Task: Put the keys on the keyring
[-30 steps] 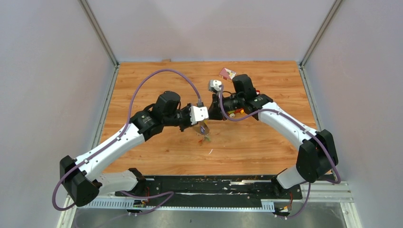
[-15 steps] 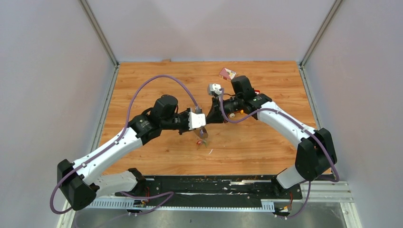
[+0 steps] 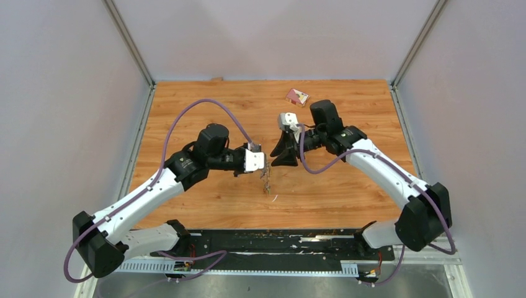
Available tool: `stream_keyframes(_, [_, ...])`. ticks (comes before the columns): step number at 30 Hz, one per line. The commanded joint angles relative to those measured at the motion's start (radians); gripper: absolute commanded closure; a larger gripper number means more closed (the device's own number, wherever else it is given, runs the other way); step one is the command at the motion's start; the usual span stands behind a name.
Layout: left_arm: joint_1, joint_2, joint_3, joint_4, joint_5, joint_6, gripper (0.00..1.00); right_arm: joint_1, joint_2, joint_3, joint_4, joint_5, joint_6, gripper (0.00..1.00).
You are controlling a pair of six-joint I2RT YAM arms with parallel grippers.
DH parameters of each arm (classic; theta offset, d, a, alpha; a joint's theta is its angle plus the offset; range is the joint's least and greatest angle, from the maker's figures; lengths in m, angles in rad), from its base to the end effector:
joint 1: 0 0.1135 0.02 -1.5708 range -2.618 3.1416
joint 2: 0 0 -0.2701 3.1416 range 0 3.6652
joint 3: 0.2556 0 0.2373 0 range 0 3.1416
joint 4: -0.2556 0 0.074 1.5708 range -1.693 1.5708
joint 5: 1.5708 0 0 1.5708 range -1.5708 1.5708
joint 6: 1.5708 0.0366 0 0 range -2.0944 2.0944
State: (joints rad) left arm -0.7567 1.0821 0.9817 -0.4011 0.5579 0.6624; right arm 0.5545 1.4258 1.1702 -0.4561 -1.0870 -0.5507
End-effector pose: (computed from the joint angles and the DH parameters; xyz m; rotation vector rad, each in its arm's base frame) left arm 0.1465 -0.1650 0.3382 1.5758 1.3091 -0.6342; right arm 0.2271 0.1788 0.3213 -1.5287 1.4190 1.2163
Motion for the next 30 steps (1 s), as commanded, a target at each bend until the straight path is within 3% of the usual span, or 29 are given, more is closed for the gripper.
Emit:
stream_keyframes(1, [0.033, -0.030, -0.016, 0.111, 0.105, -0.032, 1.00, 0.010, -0.114, -0.024, -0.001, -0.019, -0.102, 0.62])
stream_keyframes(17, [0.068, -0.028, -0.077, 0.271, 0.247, -0.244, 1.00, 0.049, -0.177, -0.087, 0.054, 0.099, -0.106, 0.62])
stream_keyframes(24, [0.069, -0.028, -0.090, 0.297, 0.255, -0.273, 1.00, 0.067, -0.167, -0.089, 0.067, 0.117, -0.101, 0.72])
stream_keyframes(30, [0.073, -0.033, -0.092, 0.305, 0.253, -0.283, 1.00, 0.072, -0.162, -0.096, 0.061, 0.116, -0.109, 0.73])
